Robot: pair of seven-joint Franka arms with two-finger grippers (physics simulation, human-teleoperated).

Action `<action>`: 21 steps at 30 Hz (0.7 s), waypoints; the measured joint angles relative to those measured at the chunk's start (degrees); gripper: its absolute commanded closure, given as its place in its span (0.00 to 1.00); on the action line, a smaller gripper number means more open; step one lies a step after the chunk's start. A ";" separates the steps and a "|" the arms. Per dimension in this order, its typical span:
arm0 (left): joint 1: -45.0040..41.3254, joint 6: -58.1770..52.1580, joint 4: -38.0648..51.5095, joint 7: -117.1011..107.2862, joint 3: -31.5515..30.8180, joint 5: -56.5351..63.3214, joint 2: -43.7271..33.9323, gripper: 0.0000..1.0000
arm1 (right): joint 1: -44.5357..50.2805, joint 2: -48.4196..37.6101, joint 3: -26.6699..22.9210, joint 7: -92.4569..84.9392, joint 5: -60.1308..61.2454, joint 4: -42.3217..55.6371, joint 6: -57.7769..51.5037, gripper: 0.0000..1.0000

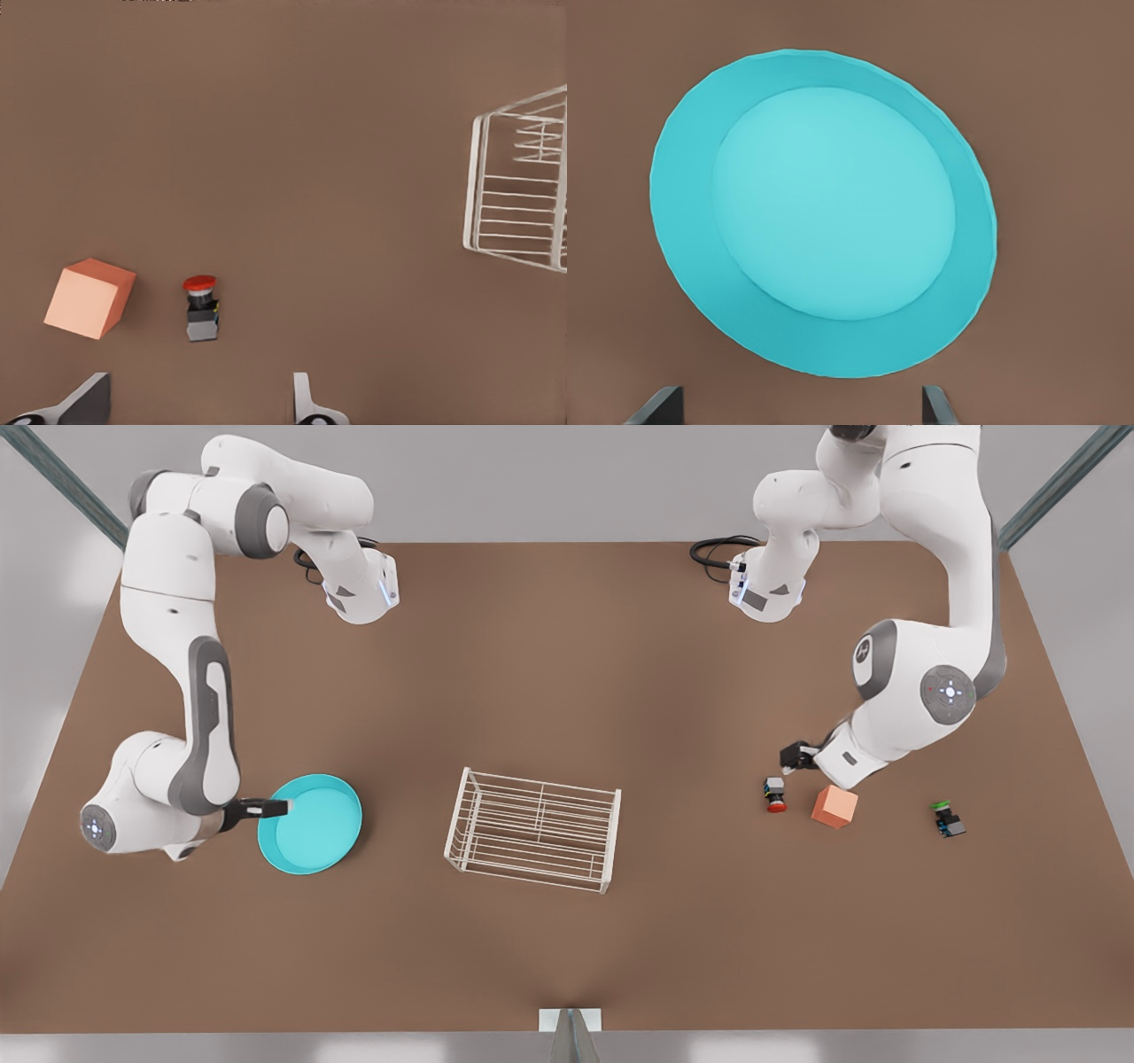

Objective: Place the plate on the shelf with right arm and place the red button switch in the plate with left arm

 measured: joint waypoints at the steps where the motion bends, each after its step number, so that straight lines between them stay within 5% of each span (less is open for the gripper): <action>1: 0.37 0.64 -0.06 -0.16 0.01 -0.40 0.10 0.00 | -0.35 0.24 -0.13 -0.75 0.91 -0.79 1.34 0.00; 20: -2.68 3.37 -4.89 -3.69 -0.18 -0.53 1.40 0.00 | -3.24 6.47 -0.24 -15.23 5.90 -3.22 14.77 0.00; 21: -2.69 3.57 -5.08 -3.86 -0.18 -0.52 1.32 0.00 | -3.19 6.56 -0.21 -15.79 5.80 -3.23 14.99 0.08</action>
